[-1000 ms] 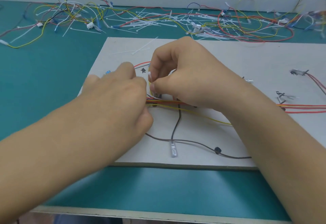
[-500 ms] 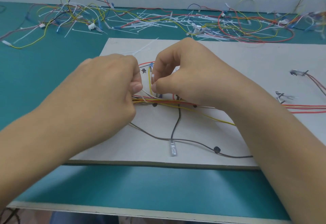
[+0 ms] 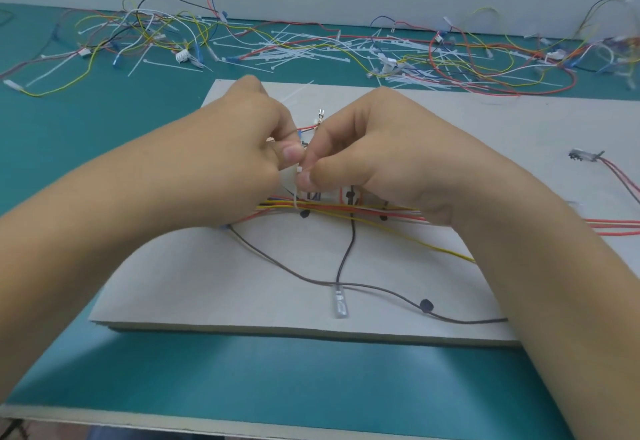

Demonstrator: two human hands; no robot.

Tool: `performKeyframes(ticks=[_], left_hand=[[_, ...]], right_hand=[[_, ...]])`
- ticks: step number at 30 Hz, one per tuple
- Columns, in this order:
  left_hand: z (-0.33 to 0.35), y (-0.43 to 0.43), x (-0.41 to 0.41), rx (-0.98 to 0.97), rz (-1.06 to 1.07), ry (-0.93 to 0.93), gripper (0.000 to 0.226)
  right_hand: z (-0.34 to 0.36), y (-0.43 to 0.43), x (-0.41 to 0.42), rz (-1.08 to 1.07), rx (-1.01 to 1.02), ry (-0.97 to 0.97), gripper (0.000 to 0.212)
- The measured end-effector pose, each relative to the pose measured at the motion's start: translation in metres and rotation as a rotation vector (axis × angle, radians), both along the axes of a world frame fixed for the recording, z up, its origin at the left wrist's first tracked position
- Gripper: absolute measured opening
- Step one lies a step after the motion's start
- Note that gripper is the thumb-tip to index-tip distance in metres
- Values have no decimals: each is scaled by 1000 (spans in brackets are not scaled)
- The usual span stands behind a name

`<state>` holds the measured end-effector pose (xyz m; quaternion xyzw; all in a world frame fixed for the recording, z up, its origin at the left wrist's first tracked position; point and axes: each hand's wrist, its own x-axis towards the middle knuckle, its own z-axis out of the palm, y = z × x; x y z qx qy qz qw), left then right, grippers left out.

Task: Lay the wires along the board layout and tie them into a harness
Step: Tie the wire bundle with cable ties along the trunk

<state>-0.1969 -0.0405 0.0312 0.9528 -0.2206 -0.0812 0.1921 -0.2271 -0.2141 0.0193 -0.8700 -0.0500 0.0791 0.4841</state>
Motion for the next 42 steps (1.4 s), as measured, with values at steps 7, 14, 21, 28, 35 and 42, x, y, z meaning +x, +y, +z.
performKeyframes(ticks=[7, 14, 21, 28, 35, 42], left_hand=[[-7, -1, 1, -63, 43, -11, 23], [-11, 7, -11, -412, 146, -59, 16], [-28, 12, -39, -599, 258, 28, 10], [-37, 4, -48, -760, 370, 78, 16], [-39, 0, -54, -712, 366, -55, 15], [-30, -1, -50, -496, 326, -82, 14]], right_hand=[[-4, 6, -2, -56, -1, 17, 11], [-8, 12, -3, -100, -22, -49, 18], [-11, 18, -4, -130, -54, -100, 16], [-7, 14, -4, -114, -79, -70, 10], [0, 8, -3, -53, -66, 12, 2], [2, 4, -1, -53, -66, 13, 3]])
